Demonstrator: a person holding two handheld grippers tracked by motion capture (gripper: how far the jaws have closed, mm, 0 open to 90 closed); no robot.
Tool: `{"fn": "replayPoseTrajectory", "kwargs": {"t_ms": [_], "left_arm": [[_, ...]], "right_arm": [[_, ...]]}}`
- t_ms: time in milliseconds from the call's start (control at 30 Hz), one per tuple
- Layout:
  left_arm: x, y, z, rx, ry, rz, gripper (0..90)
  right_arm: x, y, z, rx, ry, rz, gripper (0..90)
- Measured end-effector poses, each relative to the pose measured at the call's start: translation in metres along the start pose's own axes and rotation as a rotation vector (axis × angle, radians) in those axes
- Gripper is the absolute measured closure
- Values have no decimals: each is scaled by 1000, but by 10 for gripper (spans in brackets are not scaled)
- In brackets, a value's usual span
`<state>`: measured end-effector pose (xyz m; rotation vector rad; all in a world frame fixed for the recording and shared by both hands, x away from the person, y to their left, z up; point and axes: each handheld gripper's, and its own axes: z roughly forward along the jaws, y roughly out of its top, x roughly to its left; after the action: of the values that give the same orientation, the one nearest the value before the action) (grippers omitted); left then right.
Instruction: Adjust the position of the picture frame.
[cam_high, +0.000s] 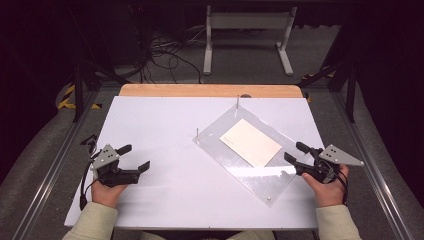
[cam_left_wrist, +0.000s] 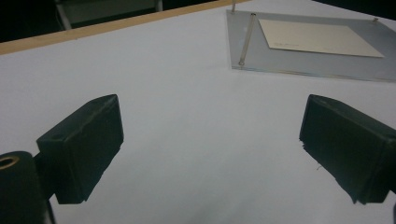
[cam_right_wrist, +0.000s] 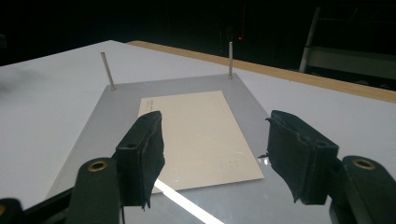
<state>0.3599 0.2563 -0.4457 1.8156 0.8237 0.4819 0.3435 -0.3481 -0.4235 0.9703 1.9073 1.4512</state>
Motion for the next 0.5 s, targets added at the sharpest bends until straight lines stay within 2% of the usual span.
{"fn": "replayPoseTrajectory", "kwargs": {"t_ms": [233, 400, 500], "left_arm": [[1, -1, 2, 16, -16, -34, 71], [1, 0, 4, 13, -33, -42, 74], [1, 0, 5, 9, -28, -37, 74]], "right_arm": [[-2, 7, 4, 34, 7, 5, 375], [-10, 15, 11, 89, 1, -18, 395], [-16, 20, 15, 119, -10, -24, 405]]}}
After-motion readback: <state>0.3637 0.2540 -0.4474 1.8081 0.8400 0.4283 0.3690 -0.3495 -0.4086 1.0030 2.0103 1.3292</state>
